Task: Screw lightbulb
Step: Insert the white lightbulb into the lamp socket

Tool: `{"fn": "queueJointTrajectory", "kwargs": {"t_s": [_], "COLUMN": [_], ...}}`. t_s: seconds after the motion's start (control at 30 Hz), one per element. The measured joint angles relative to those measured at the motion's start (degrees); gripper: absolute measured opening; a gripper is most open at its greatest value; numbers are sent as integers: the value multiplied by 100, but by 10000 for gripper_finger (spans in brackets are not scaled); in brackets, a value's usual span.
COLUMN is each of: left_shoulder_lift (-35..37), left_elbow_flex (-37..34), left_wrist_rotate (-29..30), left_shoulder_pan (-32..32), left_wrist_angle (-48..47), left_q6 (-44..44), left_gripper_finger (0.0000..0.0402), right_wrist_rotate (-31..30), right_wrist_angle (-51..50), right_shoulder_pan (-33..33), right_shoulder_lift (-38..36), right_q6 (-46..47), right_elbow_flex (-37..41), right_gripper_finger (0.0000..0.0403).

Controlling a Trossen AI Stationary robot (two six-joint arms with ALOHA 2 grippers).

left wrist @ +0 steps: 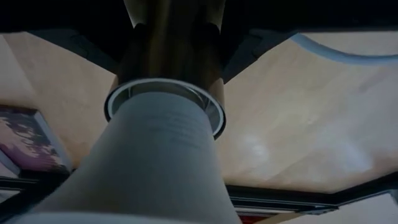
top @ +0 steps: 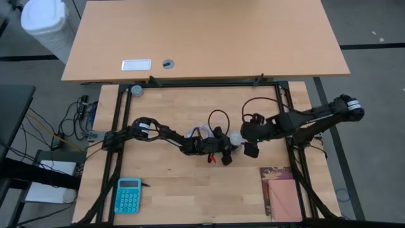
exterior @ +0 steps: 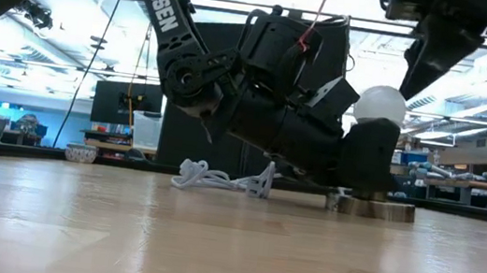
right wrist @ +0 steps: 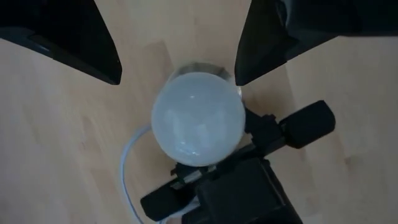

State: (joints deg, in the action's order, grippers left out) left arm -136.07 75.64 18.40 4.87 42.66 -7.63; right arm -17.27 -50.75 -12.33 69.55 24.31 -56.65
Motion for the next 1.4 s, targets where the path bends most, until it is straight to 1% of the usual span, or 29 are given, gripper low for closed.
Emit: {"fn": "queueJointTrajectory", "kwargs": {"t_s": [0.2,0.4,0.6,0.67,0.8,0.87,1.0,1.13,1.23,1.4], "left_shoulder_lift": [0,0,0,0,-6,-7,-7,-4,-7,-9], "left_elbow_flex": [2,-3,-17,-163,-703,-951,-1245,-1321,-1325,-1334], "left_wrist_rotate": [-200,-199,-212,-244,-294,-342,-519,-540,-538,-530], "left_shoulder_pan": [2,175,255,272,316,325,345,428,496,524], "left_wrist_angle": [-174,-161,-123,107,1140,1536,1942,1978,2007,2148], "left_q6": [12,340,464,464,406,315,120,95,132,130], "left_gripper_finger": [198,198,198,198,198,198,198,198,198,198], "right_wrist_rotate": [-613,-985,-1546,-1747,-2377,-2675,-3043,-3191,-3428,-3806], "right_wrist_angle": [719,1240,1265,1285,1561,1790,2397,3128,3631,4099], "right_shoulder_pan": [-493,-1052,-1628,-1794,-2141,-2270,-2359,-2308,-2310,-2305], "right_shoulder_lift": [-188,-187,-187,-187,-168,-124,40,273,469,766], "right_q6": [641,1474,2279,2522,2918,2966,2833,2525,2342,2327], "right_elbow_flex": [648,1128,1263,1294,1410,1473,1591,1690,1749,1778], "right_gripper_finger": [312,311,311,311,311,311,311,310,310,310]}}
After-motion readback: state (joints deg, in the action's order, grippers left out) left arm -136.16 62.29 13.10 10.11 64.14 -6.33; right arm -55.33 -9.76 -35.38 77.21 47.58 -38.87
